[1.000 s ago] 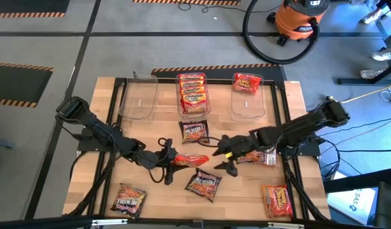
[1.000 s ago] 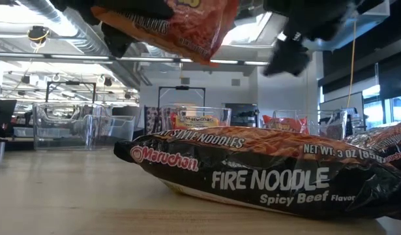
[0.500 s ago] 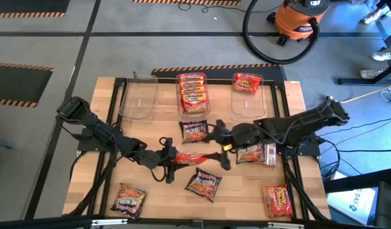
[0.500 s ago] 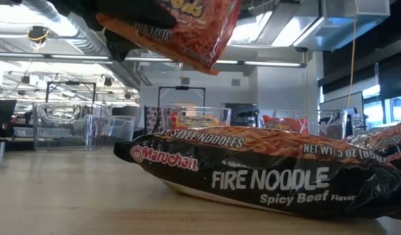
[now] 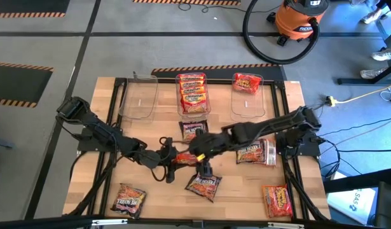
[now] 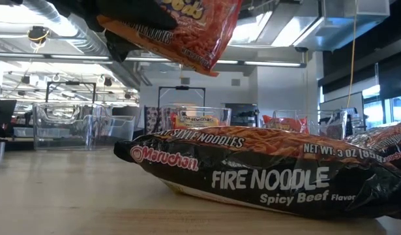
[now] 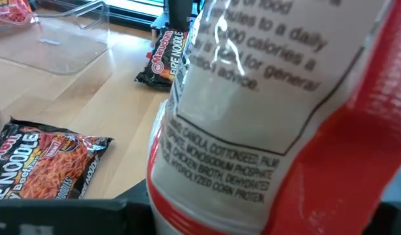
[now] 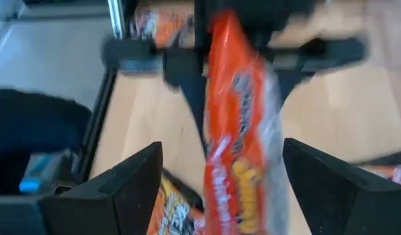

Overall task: Sort Maruchan noodles
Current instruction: Put the top left orange noodle pack into the right transparent bin

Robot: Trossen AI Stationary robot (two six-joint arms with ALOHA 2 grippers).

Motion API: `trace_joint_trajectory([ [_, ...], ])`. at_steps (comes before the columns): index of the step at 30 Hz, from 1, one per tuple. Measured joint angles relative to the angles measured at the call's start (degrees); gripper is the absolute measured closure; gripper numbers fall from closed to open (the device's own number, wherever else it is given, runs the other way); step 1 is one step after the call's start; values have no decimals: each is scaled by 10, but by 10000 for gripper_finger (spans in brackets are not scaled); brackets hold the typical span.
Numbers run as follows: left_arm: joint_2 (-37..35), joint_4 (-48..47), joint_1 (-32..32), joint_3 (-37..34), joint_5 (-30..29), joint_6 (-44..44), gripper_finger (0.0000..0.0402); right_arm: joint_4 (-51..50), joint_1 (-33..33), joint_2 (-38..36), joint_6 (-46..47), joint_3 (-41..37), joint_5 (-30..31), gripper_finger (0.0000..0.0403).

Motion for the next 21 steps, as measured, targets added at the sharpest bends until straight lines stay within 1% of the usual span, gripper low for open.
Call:
trace_joint_trajectory([
  [5, 0, -2, 0, 0, 0, -9, 250, -5, 0, 21, 1, 0, -4, 110],
  [10, 0, -2, 0, 0, 0, -9, 250, 12, 0, 44, 0, -1, -3, 110],
  [14, -1, 4, 1, 0, 0, -9, 250, -3, -5, 55, 0, -2, 6, 110],
  [21, 0, 3, -2, 0, 1, 3, 249, -2, -9, 56, -13, -2, 7, 111],
])
